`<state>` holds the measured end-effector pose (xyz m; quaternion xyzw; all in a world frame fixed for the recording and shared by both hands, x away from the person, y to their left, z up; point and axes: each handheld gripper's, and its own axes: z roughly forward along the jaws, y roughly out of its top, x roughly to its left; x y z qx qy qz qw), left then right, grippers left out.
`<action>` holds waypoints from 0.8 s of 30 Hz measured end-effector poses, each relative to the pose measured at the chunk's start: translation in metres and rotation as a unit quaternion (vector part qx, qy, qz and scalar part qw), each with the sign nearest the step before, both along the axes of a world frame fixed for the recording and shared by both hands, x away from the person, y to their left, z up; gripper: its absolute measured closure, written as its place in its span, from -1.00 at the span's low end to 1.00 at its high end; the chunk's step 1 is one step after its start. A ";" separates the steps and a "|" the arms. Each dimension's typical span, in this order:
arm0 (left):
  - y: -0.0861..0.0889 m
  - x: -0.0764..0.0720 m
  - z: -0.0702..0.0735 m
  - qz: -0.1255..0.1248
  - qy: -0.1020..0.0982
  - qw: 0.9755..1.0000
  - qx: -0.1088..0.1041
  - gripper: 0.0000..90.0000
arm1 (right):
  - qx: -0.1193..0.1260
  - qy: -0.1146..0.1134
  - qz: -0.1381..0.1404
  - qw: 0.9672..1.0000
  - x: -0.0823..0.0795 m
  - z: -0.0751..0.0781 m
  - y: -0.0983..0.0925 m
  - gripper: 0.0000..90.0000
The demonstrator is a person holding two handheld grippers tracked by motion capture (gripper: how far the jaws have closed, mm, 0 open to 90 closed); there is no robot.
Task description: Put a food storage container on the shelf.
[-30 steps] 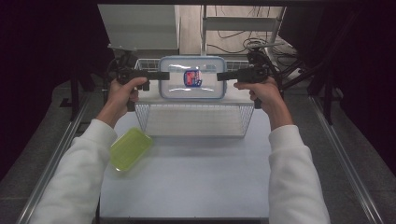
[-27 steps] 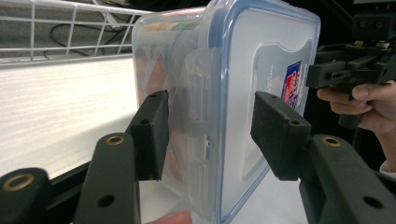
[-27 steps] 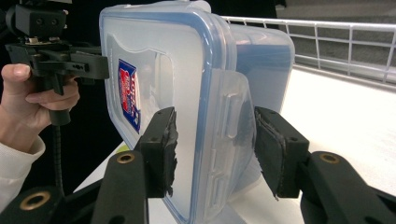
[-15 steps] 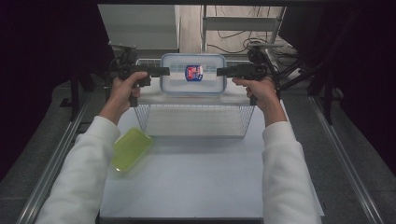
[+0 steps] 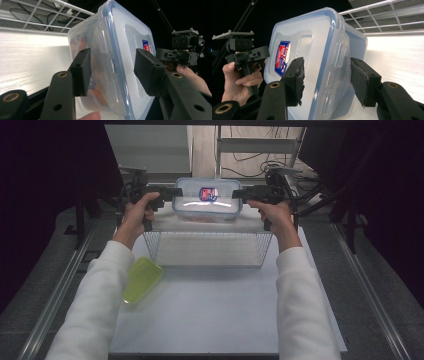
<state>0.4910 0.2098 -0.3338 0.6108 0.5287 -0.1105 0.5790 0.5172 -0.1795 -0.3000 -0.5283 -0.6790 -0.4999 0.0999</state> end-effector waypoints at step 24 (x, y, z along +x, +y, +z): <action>0.004 -0.026 0.021 0.053 -0.082 0.993 0.061 -0.27 | -0.056 -0.101 -0.035 0.993 -0.024 0.020 0.000 -0.17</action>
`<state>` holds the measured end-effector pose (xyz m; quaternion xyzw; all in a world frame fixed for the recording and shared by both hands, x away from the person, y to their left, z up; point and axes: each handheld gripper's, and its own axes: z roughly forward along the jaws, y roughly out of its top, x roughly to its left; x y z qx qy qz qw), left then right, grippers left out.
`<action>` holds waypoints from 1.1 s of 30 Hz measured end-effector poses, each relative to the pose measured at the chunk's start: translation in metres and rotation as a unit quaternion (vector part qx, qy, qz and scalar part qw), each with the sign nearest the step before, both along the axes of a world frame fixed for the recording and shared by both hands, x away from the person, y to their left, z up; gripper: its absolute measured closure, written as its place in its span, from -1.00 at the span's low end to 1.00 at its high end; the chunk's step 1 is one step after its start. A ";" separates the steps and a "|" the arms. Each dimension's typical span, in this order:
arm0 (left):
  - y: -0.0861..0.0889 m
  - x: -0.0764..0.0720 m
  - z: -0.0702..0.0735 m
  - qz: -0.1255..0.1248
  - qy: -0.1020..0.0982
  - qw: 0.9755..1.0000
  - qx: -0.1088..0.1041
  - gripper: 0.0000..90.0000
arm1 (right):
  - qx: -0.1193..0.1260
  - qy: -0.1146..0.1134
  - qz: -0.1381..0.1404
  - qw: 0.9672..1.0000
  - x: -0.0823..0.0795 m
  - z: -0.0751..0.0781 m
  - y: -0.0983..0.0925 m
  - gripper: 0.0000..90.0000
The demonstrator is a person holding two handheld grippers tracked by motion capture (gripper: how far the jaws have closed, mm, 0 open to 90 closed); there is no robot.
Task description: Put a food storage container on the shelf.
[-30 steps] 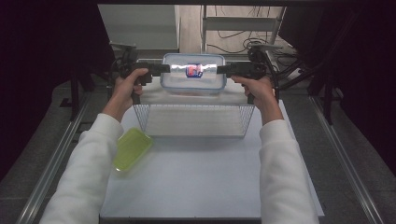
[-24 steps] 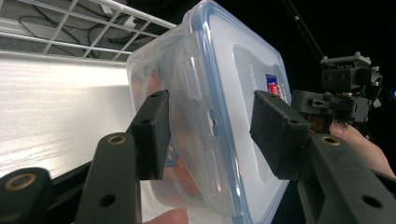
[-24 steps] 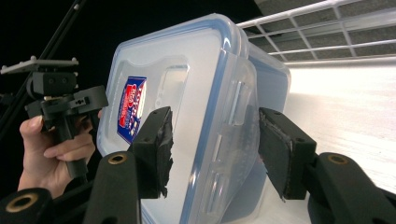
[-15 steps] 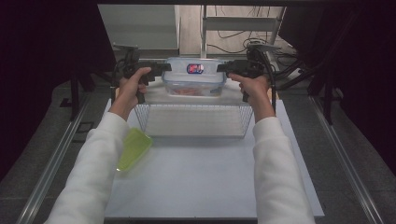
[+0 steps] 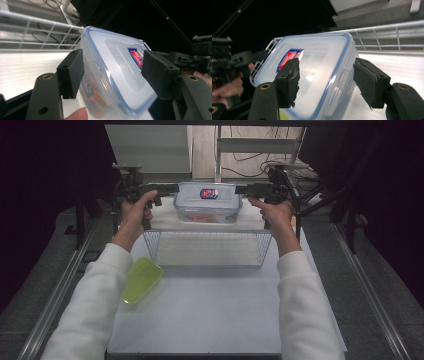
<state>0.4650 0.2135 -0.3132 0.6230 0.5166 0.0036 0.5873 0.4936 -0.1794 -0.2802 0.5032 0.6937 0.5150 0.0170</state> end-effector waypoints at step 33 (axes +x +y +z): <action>-0.016 -0.168 -0.085 -0.108 -0.046 0.982 0.145 -0.38 | -0.110 -0.068 0.168 0.977 -0.139 -0.077 -0.021 -0.17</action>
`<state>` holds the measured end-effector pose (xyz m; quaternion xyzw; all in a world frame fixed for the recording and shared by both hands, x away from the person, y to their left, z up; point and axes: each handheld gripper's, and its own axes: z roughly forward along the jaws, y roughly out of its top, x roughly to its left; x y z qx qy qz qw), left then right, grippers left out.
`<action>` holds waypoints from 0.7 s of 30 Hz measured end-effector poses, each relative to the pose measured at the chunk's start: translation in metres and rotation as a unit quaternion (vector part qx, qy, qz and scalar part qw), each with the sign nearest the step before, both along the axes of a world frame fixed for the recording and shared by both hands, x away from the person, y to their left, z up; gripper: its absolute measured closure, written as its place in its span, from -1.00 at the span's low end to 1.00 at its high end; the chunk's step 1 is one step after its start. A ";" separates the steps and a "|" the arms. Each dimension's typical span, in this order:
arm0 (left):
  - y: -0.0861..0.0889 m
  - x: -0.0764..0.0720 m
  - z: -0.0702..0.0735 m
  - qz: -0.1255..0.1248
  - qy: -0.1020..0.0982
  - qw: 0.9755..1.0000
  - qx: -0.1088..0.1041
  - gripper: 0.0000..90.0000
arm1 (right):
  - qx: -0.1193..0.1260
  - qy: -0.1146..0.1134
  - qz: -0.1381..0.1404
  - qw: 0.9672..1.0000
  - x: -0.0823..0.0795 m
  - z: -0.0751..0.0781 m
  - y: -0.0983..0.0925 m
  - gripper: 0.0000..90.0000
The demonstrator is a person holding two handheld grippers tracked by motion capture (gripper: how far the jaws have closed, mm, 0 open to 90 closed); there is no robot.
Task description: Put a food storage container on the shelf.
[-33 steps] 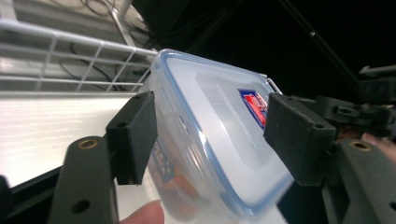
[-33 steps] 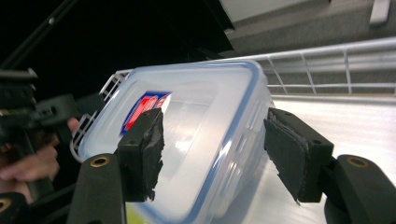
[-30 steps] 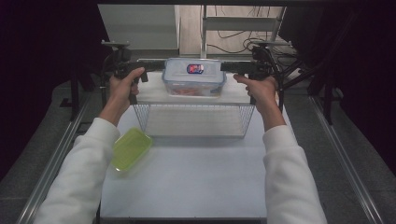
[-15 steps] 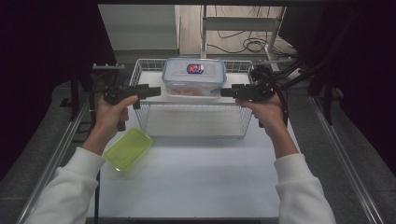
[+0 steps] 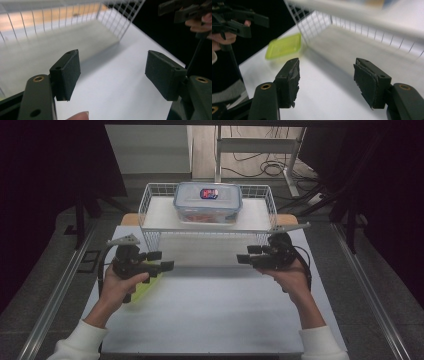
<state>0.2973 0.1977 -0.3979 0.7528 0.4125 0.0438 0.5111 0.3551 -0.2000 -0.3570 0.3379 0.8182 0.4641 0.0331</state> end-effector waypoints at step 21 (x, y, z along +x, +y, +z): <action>0.001 -0.028 -0.045 0.000 0.042 0.997 0.057 -0.39 | -0.053 0.054 0.016 0.997 -0.026 -0.064 -0.004 -0.17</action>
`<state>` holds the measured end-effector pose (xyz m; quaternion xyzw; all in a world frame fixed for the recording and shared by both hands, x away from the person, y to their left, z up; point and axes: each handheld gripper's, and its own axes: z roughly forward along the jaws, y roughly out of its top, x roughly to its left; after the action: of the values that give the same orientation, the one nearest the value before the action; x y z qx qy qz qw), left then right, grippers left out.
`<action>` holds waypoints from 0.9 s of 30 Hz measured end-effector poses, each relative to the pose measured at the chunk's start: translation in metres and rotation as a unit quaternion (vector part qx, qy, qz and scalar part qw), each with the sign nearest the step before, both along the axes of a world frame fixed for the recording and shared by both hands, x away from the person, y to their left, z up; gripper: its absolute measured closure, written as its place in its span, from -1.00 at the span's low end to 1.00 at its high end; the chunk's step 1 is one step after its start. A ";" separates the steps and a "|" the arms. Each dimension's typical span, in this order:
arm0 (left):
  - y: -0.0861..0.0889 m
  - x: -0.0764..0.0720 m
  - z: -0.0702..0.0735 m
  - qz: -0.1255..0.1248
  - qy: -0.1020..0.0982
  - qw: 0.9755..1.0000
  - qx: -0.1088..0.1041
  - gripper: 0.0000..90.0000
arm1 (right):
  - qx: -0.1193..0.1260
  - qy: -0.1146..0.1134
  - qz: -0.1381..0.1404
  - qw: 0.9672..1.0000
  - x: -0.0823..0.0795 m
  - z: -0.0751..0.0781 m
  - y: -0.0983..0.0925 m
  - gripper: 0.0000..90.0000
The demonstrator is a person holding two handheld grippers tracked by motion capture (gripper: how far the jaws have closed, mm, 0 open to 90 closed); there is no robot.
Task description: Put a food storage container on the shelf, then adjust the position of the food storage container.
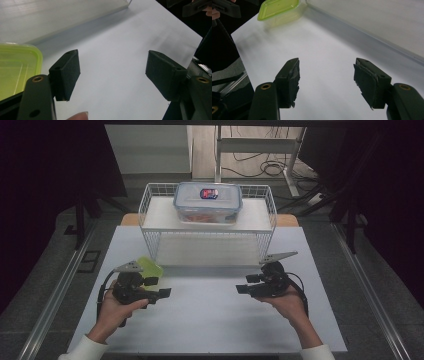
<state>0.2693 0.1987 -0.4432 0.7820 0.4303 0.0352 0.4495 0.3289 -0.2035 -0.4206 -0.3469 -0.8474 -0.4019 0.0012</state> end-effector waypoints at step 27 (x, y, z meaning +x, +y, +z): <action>0.023 0.013 0.007 0.040 -0.005 0.999 0.036 -0.40 | 0.002 0.004 -0.006 1.000 -0.003 -0.002 -0.002 -0.18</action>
<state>0.2819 0.2213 -0.4363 0.7797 0.4576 0.0729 0.4212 0.3259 -0.2054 -0.4227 -0.3533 -0.8448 -0.4019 0.0029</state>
